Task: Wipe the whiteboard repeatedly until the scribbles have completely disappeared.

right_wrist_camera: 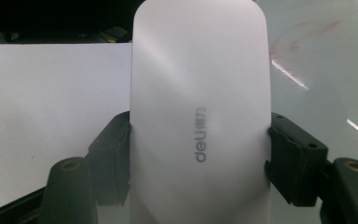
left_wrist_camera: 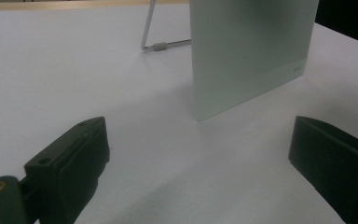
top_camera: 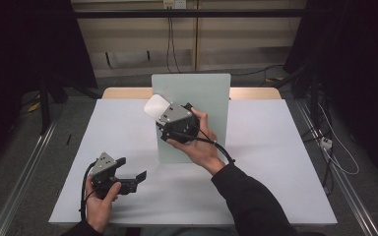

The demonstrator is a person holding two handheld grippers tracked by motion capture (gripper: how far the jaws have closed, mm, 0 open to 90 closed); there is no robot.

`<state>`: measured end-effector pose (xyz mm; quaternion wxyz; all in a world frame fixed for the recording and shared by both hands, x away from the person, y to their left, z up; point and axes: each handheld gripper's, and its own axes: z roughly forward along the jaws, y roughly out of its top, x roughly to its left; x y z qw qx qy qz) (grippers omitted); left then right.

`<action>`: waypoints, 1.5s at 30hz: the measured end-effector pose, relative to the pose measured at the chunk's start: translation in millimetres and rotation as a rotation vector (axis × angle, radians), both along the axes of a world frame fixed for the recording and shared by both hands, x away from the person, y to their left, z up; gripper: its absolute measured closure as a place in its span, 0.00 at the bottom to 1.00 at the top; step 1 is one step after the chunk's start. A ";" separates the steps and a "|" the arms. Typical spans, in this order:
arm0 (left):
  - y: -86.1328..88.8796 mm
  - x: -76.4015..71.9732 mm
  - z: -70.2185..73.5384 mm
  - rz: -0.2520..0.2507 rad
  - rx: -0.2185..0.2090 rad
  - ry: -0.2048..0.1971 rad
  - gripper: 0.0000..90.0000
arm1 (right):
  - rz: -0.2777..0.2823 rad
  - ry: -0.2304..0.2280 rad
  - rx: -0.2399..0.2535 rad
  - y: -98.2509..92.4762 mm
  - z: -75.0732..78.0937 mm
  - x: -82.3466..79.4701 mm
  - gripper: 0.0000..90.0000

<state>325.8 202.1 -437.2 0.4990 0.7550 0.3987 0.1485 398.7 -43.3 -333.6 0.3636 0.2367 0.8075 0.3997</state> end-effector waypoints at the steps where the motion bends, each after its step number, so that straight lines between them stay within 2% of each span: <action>1: 0.0 0.0 0.0 0.000 -0.001 0.000 0.05 | 0.001 0.004 -0.005 0.7 -0.7 -0.6 0.35; 3: -0.1 -0.1 0.1 0.000 -0.001 -0.001 0.05 | 0.000 0.010 0.009 -0.4 1.3 0.5 0.35; 5: 0.1 -0.1 0.3 0.000 0.000 -0.001 0.05 | -0.013 -0.004 0.013 -2.6 6.3 1.9 0.35; 13: 0.1 -0.6 0.6 0.011 -0.020 -0.003 0.05 | -0.080 -0.054 0.069 -22.2 37.9 13.0 0.35; 16: -0.3 -1.1 0.6 0.008 -0.016 -0.003 0.05 | -0.097 -0.060 0.090 -24.5 45.1 16.1 0.35; 18: 0.0 -0.7 0.6 0.001 -0.005 -0.004 0.05 | -0.101 -0.068 0.076 -20.7 44.1 16.2 0.35; 20: 0.1 -0.7 0.4 0.002 -0.003 -0.002 0.05 | -0.081 -0.054 0.066 -15.7 40.4 15.0 0.35; 23: -0.6 -1.3 0.6 0.009 -0.018 -0.003 0.05 | -0.052 -0.037 0.042 -6.3 30.2 11.8 0.35; 25: 0.4 -0.6 0.4 0.001 -0.002 -0.002 0.05 | -0.030 -0.022 0.030 -0.7 21.5 9.3 0.35; 29: 0.1 -0.8 0.5 -0.001 -0.002 -0.003 0.05 | 0.007 0.010 0.014 9.2 3.6 3.0 0.35; 31: 0.2 -0.7 0.5 0.001 -0.001 -0.002 0.05 | 0.014 0.020 0.015 11.2 0.2 2.0 0.35; 37: 0.2 -0.8 0.4 0.001 -0.002 -0.004 0.05 | -0.004 0.004 0.040 6.4 11.0 6.1 0.35; 38: -0.4 -1.1 0.4 0.005 -0.014 -0.003 0.05 | -0.013 -0.002 0.047 3.7 15.0 7.4 0.35; 44: -0.6 -1.0 0.1 0.004 -0.014 -0.005 0.05 | -0.085 -0.046 0.085 -18.9 38.4 13.9 0.35; 45: -0.2 -0.8 0.2 0.000 -0.001 -0.002 0.05 | -0.099 -0.052 0.093 -23.1 41.4 14.5 0.35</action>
